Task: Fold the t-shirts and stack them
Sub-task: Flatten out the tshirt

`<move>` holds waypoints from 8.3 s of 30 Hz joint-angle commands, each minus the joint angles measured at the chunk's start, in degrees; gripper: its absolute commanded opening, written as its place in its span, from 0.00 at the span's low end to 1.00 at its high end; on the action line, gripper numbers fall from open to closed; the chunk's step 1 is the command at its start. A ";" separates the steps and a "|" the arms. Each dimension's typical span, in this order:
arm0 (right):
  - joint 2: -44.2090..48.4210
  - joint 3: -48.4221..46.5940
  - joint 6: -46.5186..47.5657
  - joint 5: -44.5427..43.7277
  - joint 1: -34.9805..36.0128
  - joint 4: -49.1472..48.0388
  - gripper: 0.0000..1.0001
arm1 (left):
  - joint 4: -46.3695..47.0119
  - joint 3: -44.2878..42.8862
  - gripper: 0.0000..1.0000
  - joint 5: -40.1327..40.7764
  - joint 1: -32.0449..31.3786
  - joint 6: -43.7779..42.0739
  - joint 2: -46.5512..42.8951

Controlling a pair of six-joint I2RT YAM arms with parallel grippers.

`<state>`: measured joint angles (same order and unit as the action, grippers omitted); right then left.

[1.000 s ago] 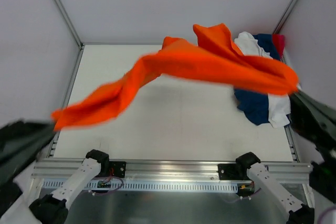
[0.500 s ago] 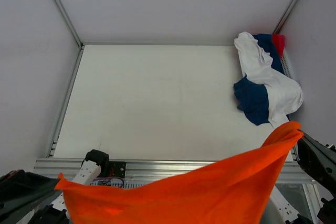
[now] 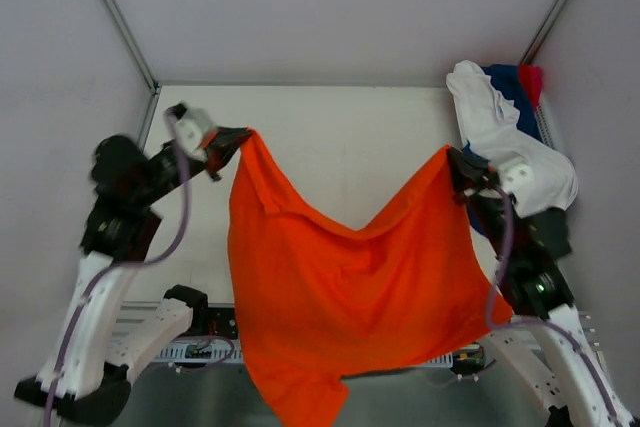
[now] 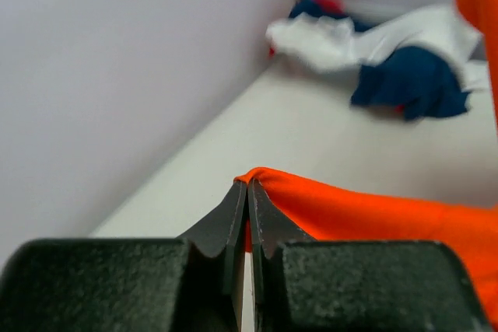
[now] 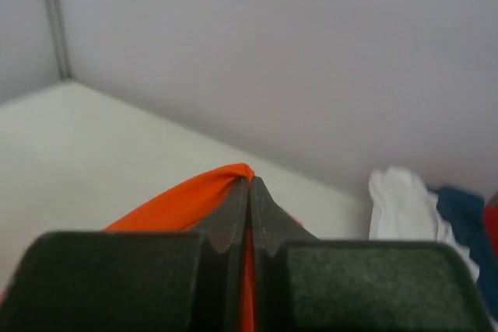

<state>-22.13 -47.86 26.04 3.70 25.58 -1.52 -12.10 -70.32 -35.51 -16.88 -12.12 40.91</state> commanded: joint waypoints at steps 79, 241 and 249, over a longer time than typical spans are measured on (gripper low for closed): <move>-48.38 4.16 -42.56 3.16 3.23 13.56 0.77 | 14.38 20.67 0.86 31.46 1.06 35.23 37.48; -70.58 -14.28 -36.94 2.19 1.22 6.89 0.82 | -1.44 25.75 0.99 7.29 6.60 38.31 19.75; -78.24 -17.80 -37.64 -7.48 0.87 6.88 0.81 | 1.64 28.05 0.99 6.06 6.51 38.22 14.90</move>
<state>-100.01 -62.76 -11.94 1.19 26.94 6.70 -14.00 -42.92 -27.97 -10.41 25.61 56.53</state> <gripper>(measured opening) 0.810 0.990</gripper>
